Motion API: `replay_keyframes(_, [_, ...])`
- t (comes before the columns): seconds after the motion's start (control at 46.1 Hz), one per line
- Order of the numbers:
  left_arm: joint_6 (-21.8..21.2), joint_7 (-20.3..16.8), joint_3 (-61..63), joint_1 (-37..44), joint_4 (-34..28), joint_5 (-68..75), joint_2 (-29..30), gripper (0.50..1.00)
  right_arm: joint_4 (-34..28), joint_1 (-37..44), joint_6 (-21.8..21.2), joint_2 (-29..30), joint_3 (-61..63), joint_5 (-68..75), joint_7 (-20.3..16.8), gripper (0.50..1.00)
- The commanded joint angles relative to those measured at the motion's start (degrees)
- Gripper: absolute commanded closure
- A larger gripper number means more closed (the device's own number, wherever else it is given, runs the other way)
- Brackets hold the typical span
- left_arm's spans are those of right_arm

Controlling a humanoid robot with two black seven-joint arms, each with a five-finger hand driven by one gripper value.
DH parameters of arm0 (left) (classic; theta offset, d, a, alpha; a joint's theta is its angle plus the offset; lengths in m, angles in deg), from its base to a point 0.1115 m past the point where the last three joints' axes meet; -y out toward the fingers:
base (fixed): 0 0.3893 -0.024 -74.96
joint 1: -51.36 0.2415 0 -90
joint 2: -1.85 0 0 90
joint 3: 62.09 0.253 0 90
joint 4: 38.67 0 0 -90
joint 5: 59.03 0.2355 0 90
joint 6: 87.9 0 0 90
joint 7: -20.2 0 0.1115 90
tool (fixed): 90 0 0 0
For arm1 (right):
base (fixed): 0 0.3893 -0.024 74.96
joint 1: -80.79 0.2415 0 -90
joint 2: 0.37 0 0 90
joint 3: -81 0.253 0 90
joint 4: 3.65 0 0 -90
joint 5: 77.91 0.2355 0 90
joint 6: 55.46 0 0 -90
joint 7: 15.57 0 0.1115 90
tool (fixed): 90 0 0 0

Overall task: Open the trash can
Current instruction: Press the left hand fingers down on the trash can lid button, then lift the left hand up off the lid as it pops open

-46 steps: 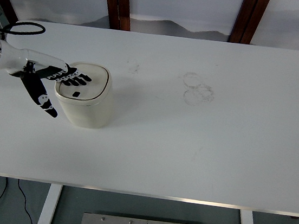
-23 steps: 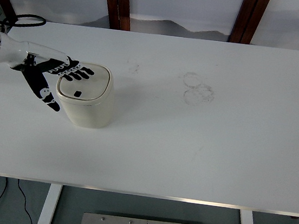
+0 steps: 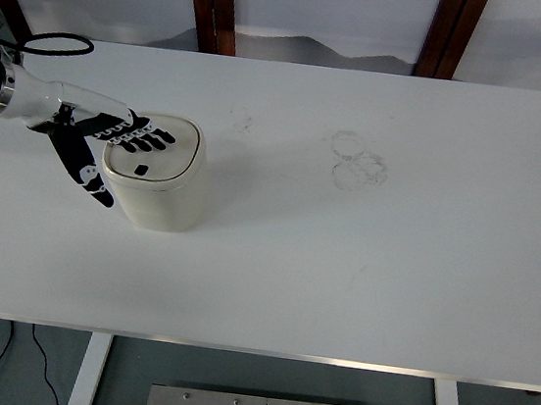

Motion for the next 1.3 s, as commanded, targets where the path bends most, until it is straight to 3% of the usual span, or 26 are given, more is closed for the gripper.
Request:
replay_keyframes(0.0, [0.03, 0.04, 0.02, 0.12, 0.0, 0.02, 0.0, 0.5, -0.02, 0.0, 0.0, 0.0, -0.04, 0.0, 0.0, 0.505])
replay_keyframes(0.564, [0.03, 0.04, 0.1, 0.83, 0.0, 0.02, 0.0, 0.5, 0.06, 0.0, 0.0, 0.0, -0.04, 0.0, 0.0, 0.505])
replay_keyframes(0.933, [0.03, 0.04, -0.25, -2.86, -0.79, -4.29, 0.18, 0.5, 0.06, 0.0, 0.0, 0.0, -0.04, 0.0, 0.0, 0.505])
replay_keyframes(1.28, [0.03, -0.14, -1.3, -2.78, -6.33, -16.41, 0.09, 0.5, -0.02, 0.0, 0.0, 0.0, -0.04, 0.0, 0.0, 0.505])
